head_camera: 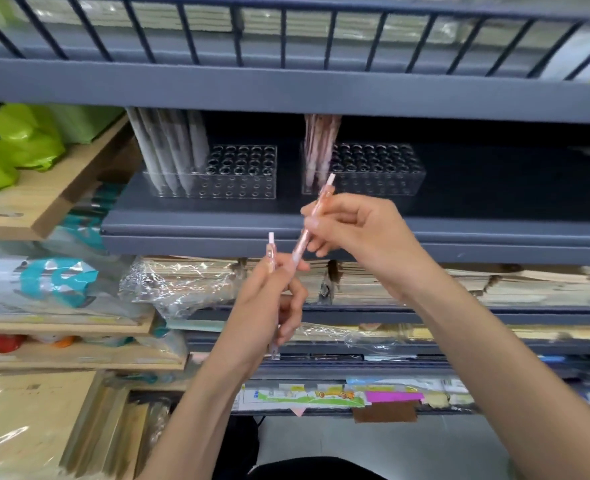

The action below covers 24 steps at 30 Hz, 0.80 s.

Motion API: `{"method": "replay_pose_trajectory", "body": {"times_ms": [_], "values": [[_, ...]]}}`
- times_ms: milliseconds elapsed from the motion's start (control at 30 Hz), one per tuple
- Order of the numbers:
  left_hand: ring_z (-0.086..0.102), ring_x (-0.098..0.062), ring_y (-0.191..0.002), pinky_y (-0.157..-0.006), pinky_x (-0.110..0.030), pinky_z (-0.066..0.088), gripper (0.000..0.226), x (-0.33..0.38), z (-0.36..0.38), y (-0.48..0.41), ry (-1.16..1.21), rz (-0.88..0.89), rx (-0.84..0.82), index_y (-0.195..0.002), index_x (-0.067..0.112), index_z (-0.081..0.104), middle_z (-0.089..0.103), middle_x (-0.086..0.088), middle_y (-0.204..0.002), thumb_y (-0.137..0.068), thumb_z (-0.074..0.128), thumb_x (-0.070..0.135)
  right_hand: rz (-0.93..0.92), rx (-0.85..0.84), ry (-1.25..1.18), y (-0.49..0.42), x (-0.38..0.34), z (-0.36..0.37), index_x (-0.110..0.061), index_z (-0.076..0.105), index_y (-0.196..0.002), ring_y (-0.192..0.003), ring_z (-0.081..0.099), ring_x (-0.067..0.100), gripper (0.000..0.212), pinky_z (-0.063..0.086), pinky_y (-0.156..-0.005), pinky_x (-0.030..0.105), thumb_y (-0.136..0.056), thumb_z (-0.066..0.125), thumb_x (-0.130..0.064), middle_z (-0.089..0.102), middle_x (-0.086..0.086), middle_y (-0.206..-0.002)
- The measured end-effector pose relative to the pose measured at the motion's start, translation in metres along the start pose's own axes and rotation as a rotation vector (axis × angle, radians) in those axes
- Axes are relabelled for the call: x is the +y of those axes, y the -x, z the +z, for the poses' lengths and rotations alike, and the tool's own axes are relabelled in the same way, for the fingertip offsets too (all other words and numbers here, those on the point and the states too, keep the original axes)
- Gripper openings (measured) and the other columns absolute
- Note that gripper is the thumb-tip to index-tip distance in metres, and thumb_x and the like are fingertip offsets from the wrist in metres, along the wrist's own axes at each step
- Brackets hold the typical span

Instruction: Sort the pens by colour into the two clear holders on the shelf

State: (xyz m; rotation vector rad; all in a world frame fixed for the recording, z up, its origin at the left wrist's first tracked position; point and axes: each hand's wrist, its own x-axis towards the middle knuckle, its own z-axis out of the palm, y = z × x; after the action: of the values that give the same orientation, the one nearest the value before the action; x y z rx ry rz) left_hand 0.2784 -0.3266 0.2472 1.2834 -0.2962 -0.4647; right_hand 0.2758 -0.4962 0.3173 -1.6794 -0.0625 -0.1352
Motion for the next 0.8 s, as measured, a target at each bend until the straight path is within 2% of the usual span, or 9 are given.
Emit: {"method": "replay_pose_trajectory", "body": {"times_ms": [167,300,400,500,567,667,733,767,800], "values": [[0.028,-0.008,-0.039,-0.035,-0.016,0.022,0.023,-0.006,0.030,-0.008,0.044,0.028,0.044,-0.104,0.022,0.062,0.049,0.002,-0.069,-0.096,0.051,0.041,-0.089,0.157,-0.012,-0.004,-0.011,-0.040,-0.007,0.071,-0.094,-0.069,0.070,0.021,0.007,0.059,-0.066,0.026,-0.091,0.065,-0.005,0.074,0.010,-0.078],[0.024,-0.008,-0.037,-0.034,-0.016,0.017,0.024,-0.006,0.042,-0.008,0.180,0.024,0.050,-0.089,0.017,0.049,0.048,0.001,-0.065,-0.093,0.043,0.039,-0.219,0.394,-0.074,-0.030,-0.014,-0.072,-0.011,0.066,-0.086,-0.075,0.072,0.022,0.008,0.059,-0.075,0.031,-0.092,0.063,-0.006,0.073,0.000,-0.076],[0.023,-0.008,-0.036,-0.034,-0.015,0.015,0.021,-0.005,0.047,-0.004,0.259,0.057,0.060,-0.082,0.019,0.048,0.048,0.000,-0.064,-0.091,0.039,0.035,-0.263,0.493,-0.045,-0.057,-0.008,-0.084,-0.022,0.070,-0.074,-0.073,0.072,0.017,0.025,0.059,-0.082,0.038,-0.088,0.063,-0.002,0.073,-0.005,-0.072],[0.024,-0.009,-0.037,-0.035,-0.018,0.014,0.017,-0.005,0.047,-0.001,0.222,0.097,0.116,-0.088,0.019,0.047,0.053,0.000,-0.069,-0.093,0.040,0.033,-0.232,0.540,0.084,-0.082,-0.003,-0.088,-0.027,0.071,-0.060,-0.080,0.073,0.020,0.032,0.056,-0.089,0.044,-0.084,0.064,-0.007,0.074,-0.006,-0.072],[0.026,-0.009,-0.037,-0.036,-0.021,0.015,0.018,-0.004,0.046,0.000,0.168,0.140,0.160,-0.094,0.021,0.056,0.057,-0.001,-0.074,-0.096,0.044,0.034,-0.258,0.498,0.222,-0.092,-0.003,-0.083,-0.034,0.070,-0.062,-0.087,0.071,0.021,0.033,0.055,-0.092,0.043,-0.085,0.062,-0.012,0.073,-0.009,-0.079],[0.030,-0.010,-0.038,-0.036,-0.021,0.019,0.025,-0.003,0.043,0.005,0.094,0.202,0.201,-0.109,0.022,0.063,0.059,-0.002,-0.076,-0.098,0.048,0.040,-0.288,0.406,0.374,-0.102,-0.004,-0.075,-0.052,0.066,-0.062,-0.085,0.069,0.016,0.041,0.054,-0.087,0.033,-0.093,0.060,-0.026,0.067,-0.019,-0.073],[0.030,-0.010,-0.039,-0.037,-0.021,0.020,0.029,-0.003,0.041,0.008,0.051,0.208,0.228,-0.116,0.025,0.064,0.059,-0.002,-0.074,-0.097,0.049,0.041,-0.297,0.361,0.464,-0.113,-0.003,-0.071,-0.042,0.067,-0.073,-0.087,0.066,0.015,0.025,0.046,-0.081,0.025,-0.095,0.058,-0.038,0.063,-0.018,-0.080],[0.030,-0.010,-0.040,-0.037,-0.022,0.020,0.029,-0.004,0.040,0.010,0.035,0.208,0.243,-0.117,0.026,0.064,0.058,-0.001,-0.072,-0.097,0.049,0.041,-0.303,0.341,0.533,-0.118,-0.002,-0.071,-0.037,0.066,-0.088,-0.092,0.062,0.011,0.013,0.040,-0.083,0.021,-0.096,0.057,-0.042,0.060,-0.016,-0.088],[0.030,-0.010,-0.041,-0.038,-0.023,0.020,0.029,-0.005,0.039,0.011,0.026,0.208,0.255,-0.118,0.027,0.065,0.057,-0.001,-0.071,-0.097,0.049,0.040,-0.311,0.317,0.608,-0.124,-0.001,-0.072,-0.030,0.063,-0.106,-0.095,0.055,0.008,0.018,0.035,-0.084,0.018,-0.096,0.055,-0.043,0.056,-0.014,-0.097]]}}
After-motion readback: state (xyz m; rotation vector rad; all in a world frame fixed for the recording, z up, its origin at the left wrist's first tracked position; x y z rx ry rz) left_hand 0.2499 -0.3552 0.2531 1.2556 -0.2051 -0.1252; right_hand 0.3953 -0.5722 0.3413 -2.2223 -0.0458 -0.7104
